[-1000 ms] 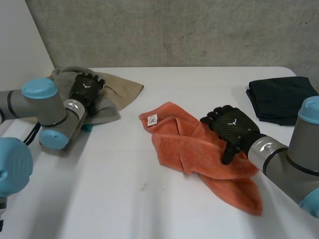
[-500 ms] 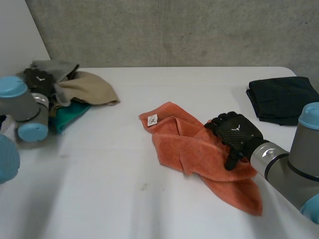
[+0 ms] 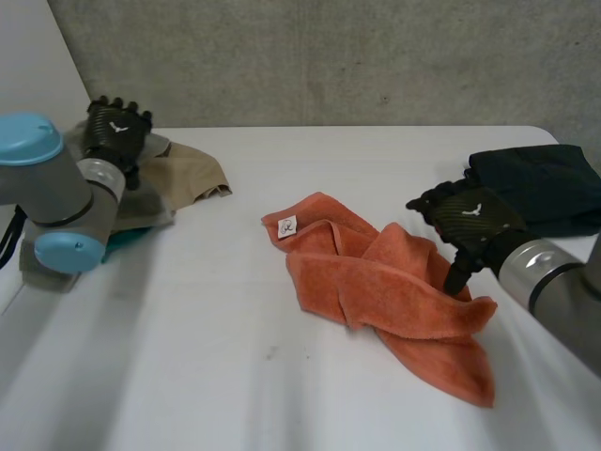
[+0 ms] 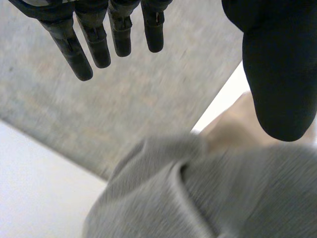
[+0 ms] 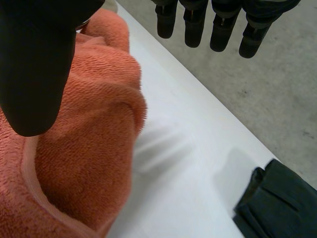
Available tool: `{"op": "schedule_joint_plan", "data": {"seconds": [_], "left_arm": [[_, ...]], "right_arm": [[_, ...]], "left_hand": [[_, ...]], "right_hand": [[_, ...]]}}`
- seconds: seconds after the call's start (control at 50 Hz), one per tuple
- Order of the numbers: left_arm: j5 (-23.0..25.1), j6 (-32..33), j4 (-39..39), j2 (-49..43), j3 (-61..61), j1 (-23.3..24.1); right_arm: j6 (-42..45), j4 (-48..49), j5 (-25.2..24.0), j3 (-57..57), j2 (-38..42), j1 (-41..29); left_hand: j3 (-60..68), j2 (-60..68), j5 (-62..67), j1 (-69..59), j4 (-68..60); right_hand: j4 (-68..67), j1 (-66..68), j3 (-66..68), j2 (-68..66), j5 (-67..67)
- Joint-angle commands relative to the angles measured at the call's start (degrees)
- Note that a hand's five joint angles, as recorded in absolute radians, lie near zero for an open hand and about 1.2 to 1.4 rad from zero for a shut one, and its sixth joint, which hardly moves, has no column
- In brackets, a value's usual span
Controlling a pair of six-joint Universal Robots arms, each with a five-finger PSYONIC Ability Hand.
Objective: Fold the laundry.
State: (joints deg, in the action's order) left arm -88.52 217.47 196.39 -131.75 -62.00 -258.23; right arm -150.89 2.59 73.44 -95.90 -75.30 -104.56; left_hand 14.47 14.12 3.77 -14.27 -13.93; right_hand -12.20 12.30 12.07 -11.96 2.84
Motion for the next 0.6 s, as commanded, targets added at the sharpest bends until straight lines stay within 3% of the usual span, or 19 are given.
{"op": "schedule_joint_plan", "data": {"seconds": [0.02, 0.1, 0.2, 0.3, 0.38, 0.46, 0.52, 0.6], "left_arm": [[0.01, -6.17, -3.91, 8.09, -8.12, 7.74], [0.71, -10.3, -7.33, 8.79, -10.42, 13.18], [6.14, -16.53, -10.76, 7.13, -10.42, 19.51], [10.47, -19.1, -11.03, -0.16, -7.7, 20.93], [11.17, -18.84, -11.12, -5.26, -2.87, 24.35], [10.83, -18.75, -10.94, -10.36, 1.96, 24.71], [10.74, -18.66, -11.21, -12.73, 5.4, 24.8], [11.09, -18.66, -11.47, -13.18, 6.46, 25.06]], "right_arm": [[0.33, -12.6, -0.23, 4.05, -2.75, 2.87], [1.39, -19.1, -1.02, 5.02, -3.28, 4.45], [5.69, -22.54, -1.81, 3.8, -3.63, 7.52], [8.86, -21.93, -4.08, -0.42, -3.54, 10.25], [7.99, -17.73, -7.42, -3.05, -2.75, 11.65], [5.71, -13.15, -10.07, -5.43, -0.3, 12.89], [4.21, -11.12, -10.95, -6.14, 1.73, 13.07], [2.45, -8.48, -11.21, -6.4, 3.22, 12.89]], "left_hand": [[-1.07, -0.71, -0.36, 0.86, 0.52], [0.28, 0.64, 0.98, -0.48, -0.83], [3.13, 3.49, 3.84, -3.34, -3.68], [4.15, 4.5, 4.85, -4.35, -4.7], [5.16, 5.52, 5.86, -5.37, -5.71], [9.86, 10.21, 10.56, -10.06, -10.41], [24.62, 24.98, 25.33, -24.83, -25.17], [50.86, 51.22, 51.56, -51.07, -51.41]], "right_hand": [[2.2, -2.3, -2.07, 1.96, -2.84], [2.2, -2.3, -2.07, 1.96, -2.84], [-0.73, 0.63, 0.85, -0.96, 0.08], [-3.1, 3.0, 3.23, -3.34, 2.46], [-3.1, 3.0, 3.23, -3.34, 2.46], [-4.94, 4.84, 5.06, -5.17, 4.29], [-10.64, 10.54, 10.77, -10.88, 10.0], [-29.45, 29.35, 29.57, -29.68, 28.8]]}}
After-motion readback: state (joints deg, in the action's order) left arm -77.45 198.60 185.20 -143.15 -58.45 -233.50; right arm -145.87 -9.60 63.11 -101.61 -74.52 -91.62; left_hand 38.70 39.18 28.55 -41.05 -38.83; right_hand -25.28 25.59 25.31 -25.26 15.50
